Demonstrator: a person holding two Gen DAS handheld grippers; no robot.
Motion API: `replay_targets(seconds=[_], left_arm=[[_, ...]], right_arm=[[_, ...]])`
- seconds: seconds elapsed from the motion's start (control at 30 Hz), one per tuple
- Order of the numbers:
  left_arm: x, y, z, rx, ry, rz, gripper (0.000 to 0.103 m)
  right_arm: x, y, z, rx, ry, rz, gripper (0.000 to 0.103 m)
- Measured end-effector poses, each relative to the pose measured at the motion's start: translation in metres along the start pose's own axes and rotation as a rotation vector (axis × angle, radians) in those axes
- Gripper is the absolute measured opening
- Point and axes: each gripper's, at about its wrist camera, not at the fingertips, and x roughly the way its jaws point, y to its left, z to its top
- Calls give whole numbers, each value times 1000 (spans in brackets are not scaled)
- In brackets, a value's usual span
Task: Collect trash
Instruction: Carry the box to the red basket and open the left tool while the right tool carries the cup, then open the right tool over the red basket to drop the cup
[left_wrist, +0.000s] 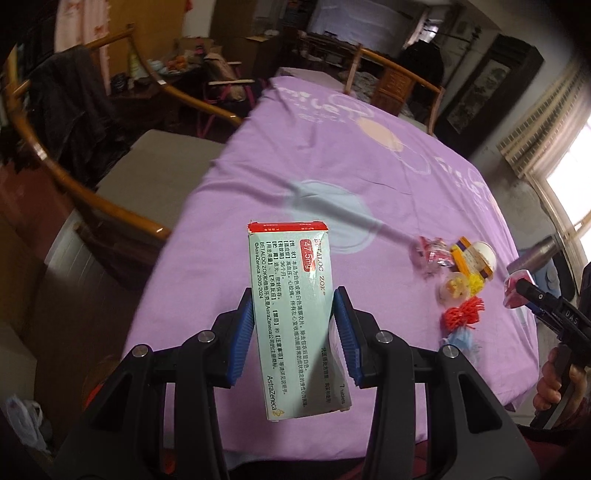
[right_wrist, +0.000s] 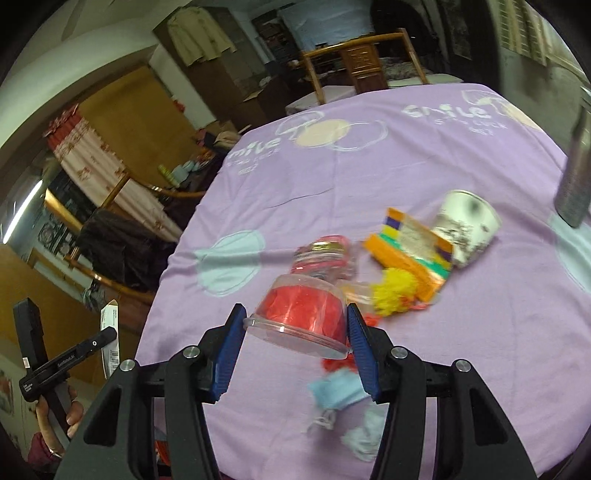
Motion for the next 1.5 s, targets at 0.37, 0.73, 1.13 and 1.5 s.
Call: replay_targets(seconds=[0.37, 0.73, 1.13, 1.5], left_arm=[[-63, 158, -88, -313, 17, 230, 44], [-95, 215, -151, -457, 65, 343, 87], [-165, 254, -220, -649, 34, 474, 87], [-209, 262, -256, -731, 0, 577, 87]], right_arm=[[44, 140, -14, -258, 118, 147, 54], [57, 228, -45, -413, 232, 198, 54], [76, 365, -119, -757, 431, 420, 55], [61, 450, -171, -963, 499, 567, 70]])
